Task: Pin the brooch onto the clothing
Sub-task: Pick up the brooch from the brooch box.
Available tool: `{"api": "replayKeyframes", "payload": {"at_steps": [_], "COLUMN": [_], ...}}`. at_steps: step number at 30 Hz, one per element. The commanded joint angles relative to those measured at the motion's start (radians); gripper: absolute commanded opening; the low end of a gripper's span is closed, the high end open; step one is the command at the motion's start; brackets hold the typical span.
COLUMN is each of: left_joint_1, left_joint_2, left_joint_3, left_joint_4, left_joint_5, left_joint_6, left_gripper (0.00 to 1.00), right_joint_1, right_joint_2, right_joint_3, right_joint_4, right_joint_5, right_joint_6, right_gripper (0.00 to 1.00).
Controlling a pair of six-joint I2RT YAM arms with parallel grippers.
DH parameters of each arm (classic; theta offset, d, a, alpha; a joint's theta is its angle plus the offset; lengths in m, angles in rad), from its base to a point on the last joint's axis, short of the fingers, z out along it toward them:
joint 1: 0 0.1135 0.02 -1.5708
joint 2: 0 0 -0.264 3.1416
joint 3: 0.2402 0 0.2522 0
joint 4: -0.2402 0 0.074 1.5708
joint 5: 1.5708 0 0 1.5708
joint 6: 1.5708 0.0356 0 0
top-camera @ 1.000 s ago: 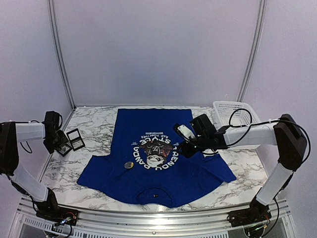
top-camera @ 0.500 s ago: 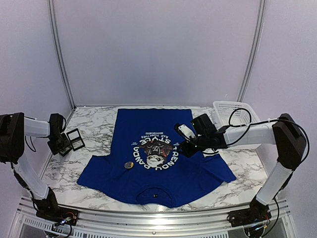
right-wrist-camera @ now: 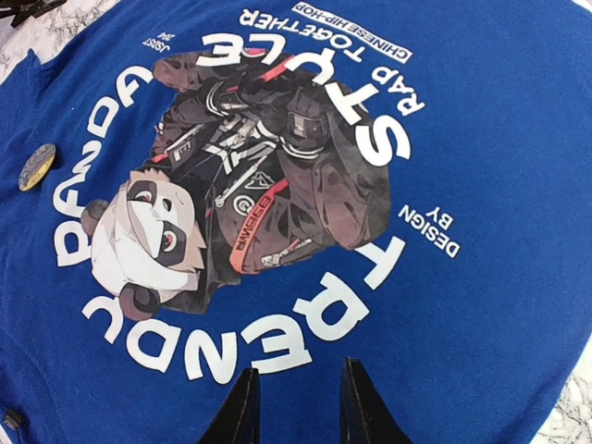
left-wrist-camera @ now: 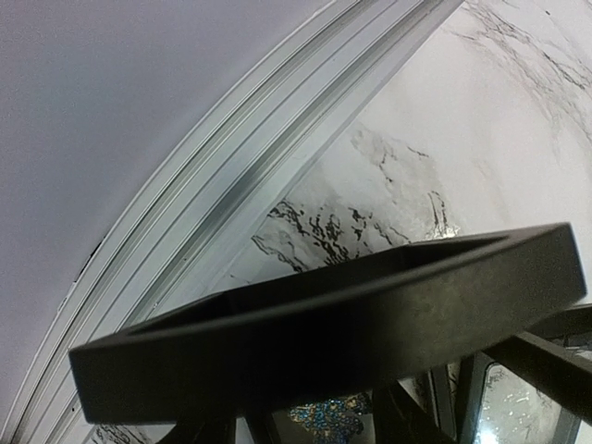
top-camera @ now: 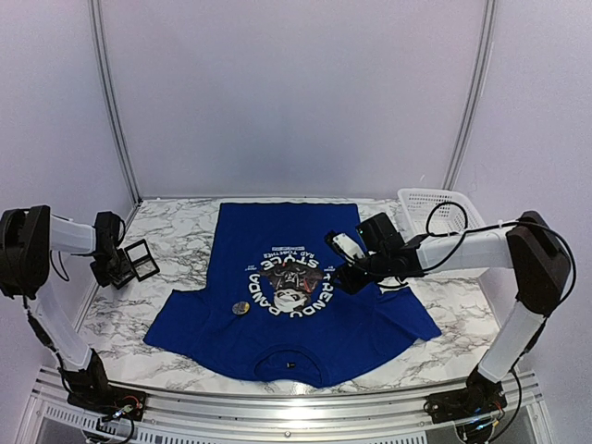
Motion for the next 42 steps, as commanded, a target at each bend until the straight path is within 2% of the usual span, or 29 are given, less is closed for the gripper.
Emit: {"api": "replayKeyframes", "payload": {"at_steps": [1, 6, 19, 42], "left_joint_1": [0.004, 0.004, 0.003, 0.001], "left_joint_2": [0.037, 0.025, -0.036, -0.119], "left_joint_3": [0.017, 0.008, 0.001, -0.034], "left_joint_4": [-0.008, -0.006, -0.006, 0.002], "left_joint_5": [0.016, 0.018, 0.018, 0.08], "left_joint_6": [0.025, 0.02, 0.021, 0.021], "left_gripper": [0.46, 0.4, 0.3, 0.31], "right_joint_1": [-0.011, -0.014, -0.015, -0.017], "right_joint_2": [0.015, 0.011, 0.014, 0.013], "right_joint_3": [0.021, 0.015, 0.016, 0.019], "right_joint_4": [0.019, 0.02, 0.023, 0.023], "right_joint_5": [-0.018, -0.018, -0.03, -0.035], "right_joint_6": [-0.009, -0.011, -0.014, -0.015], "right_gripper": [0.24, 0.24, 0.24, 0.24]}}
